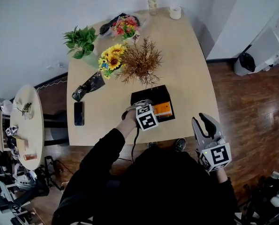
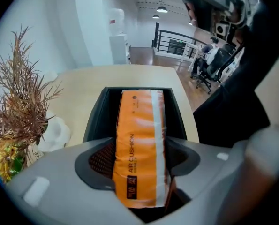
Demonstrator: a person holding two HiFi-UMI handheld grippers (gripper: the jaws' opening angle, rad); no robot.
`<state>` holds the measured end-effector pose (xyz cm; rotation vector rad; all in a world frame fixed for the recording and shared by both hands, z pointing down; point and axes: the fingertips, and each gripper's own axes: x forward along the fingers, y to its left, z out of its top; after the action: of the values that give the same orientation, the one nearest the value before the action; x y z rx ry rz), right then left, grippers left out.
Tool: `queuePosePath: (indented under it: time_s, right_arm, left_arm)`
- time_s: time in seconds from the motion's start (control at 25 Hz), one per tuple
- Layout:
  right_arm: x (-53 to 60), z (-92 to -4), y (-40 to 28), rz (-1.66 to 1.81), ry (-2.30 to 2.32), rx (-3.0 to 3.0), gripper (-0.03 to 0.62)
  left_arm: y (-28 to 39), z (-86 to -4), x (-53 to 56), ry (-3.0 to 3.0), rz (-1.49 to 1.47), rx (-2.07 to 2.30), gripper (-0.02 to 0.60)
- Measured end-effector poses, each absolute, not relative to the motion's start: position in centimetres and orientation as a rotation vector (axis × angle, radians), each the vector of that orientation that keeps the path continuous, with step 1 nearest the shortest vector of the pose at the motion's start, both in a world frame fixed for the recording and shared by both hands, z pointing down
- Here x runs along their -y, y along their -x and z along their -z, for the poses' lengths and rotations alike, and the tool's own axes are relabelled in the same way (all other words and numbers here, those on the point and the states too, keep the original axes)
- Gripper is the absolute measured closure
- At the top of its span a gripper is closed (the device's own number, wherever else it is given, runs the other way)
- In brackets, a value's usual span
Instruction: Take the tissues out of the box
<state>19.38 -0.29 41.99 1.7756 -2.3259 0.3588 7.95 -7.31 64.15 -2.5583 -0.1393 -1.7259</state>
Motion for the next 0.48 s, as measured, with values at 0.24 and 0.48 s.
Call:
queuePosePath:
  time_s: [0.24,0.48]
  right_arm:
    - [-0.4,-43.2,-20.4,-0.416,-1.766,2.312,0.505]
    - [0.5,-43.7,-20.2,-0.402,-1.732,2.342,0.514]
  left_arm:
    - [-7.8,-63.6,7.2,2.508,1.742,0.122,0.319]
    - [-6.2,-57.5,8.6,2.576,1.636,-0.068,0.318]
